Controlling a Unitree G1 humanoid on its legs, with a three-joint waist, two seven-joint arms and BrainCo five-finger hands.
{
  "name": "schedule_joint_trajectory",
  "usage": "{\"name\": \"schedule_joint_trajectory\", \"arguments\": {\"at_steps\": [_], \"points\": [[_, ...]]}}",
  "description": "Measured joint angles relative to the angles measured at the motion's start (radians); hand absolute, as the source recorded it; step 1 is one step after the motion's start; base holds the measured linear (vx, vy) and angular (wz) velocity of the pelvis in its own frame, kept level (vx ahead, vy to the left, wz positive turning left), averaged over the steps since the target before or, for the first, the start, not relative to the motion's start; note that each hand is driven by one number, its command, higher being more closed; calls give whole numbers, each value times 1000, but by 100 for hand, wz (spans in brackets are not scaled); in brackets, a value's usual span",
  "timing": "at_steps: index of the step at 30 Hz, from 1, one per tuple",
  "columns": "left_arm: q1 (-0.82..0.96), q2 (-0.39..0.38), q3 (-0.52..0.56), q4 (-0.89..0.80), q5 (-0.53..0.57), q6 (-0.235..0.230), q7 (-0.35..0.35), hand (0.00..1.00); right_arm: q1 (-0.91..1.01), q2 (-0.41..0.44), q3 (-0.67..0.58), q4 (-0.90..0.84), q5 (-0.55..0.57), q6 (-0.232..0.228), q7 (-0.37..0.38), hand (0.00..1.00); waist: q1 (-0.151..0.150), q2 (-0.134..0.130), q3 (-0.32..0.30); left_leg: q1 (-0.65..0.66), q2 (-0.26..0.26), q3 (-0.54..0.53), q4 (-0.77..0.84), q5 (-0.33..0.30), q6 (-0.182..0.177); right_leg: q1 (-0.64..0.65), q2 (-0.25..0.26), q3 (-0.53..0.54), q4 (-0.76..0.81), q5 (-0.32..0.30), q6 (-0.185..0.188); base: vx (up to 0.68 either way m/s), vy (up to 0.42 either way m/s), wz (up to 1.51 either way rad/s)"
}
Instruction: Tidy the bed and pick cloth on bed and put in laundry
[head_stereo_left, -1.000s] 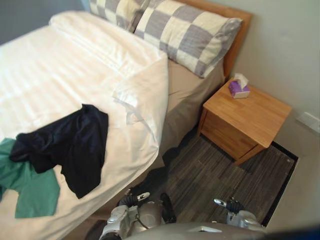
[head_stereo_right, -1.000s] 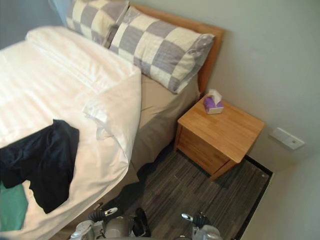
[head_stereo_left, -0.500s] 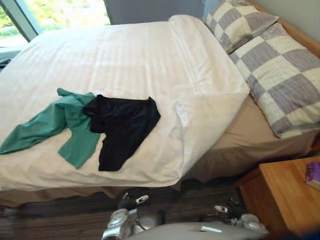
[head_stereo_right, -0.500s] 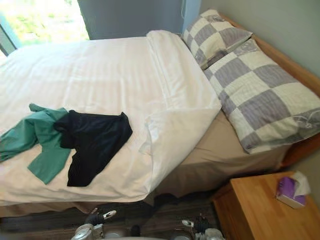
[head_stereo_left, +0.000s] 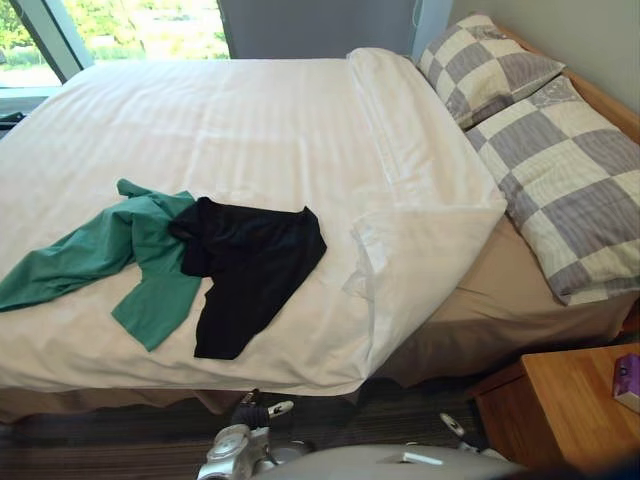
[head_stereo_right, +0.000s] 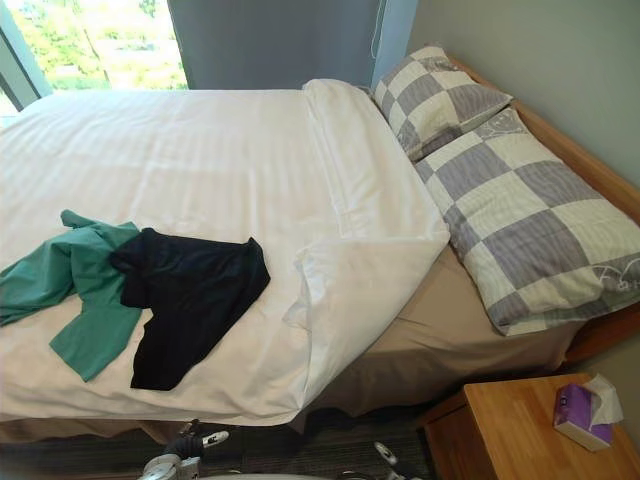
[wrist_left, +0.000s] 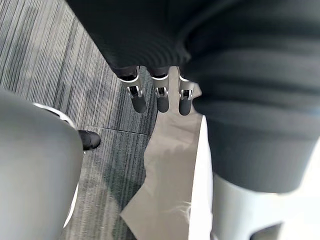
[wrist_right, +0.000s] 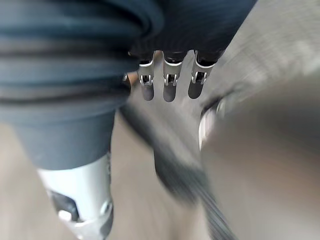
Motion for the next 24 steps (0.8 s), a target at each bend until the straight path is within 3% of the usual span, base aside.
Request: {"name": "schedule_joint_trajectory", "arguments": {"at_steps": [4,5,9,11,14,16,20,24], "points": [[0,7,10,0,-10,38,-36,0,-2,-92,-211,-109,-19,-23,-176,0,-14,20,8,13,-6,22,-40,20,2,-9,1,25,-16,3,4,-102,31,-18],[6,11,31,0,-13,49,-56,0,-19,-176,-287,-163,-36,-34,-235,0,-21,31,2,13,-9,23,-40,16,2,-13,1,36,-19,4,6,-83,59,-14],[44,53,51,0,-47,50,-89,0,-117,-421,-427,-223,-89,-79,-279,0,-44,37,-18,-13,-5,24,-41,11,-4,-26,5,36,-39,17,4,-49,41,3],[66,75,51,0,-61,49,-102,0,-171,-527,-447,-225,-123,-119,-260,0,-53,29,-28,-27,0,21,-41,14,-5,-27,10,22,-51,34,2,30,-3,13],[105,83,49,1,-80,48,-103,0,-225,-642,-352,-350,-145,-205,-148,0,-55,12,-42,-30,3,22,-41,19,2,-27,15,22,-61,35,2,43,-6,1],[134,72,31,0,-80,48,-99,0,-251,-652,-229,-628,-174,-285,-64,0,-60,13,-55,-41,3,23,-40,21,2,-38,16,23,-65,36,1,52,-3,-3],[139,55,20,-29,-80,48,-85,0,-267,-585,-60,-1012,-308,-307,46,0,-54,10,-69,-48,8,20,-40,22,2,-40,20,22,-65,37,0,37,-10,5],[146,45,-3,-55,-76,48,-47,0,-274,-478,168,-1250,-404,-264,218,0,-31,13,-73,-52,8,-4,-38,33,-1,-39,20,10,-65,41,-10,18,-15,19]]}}
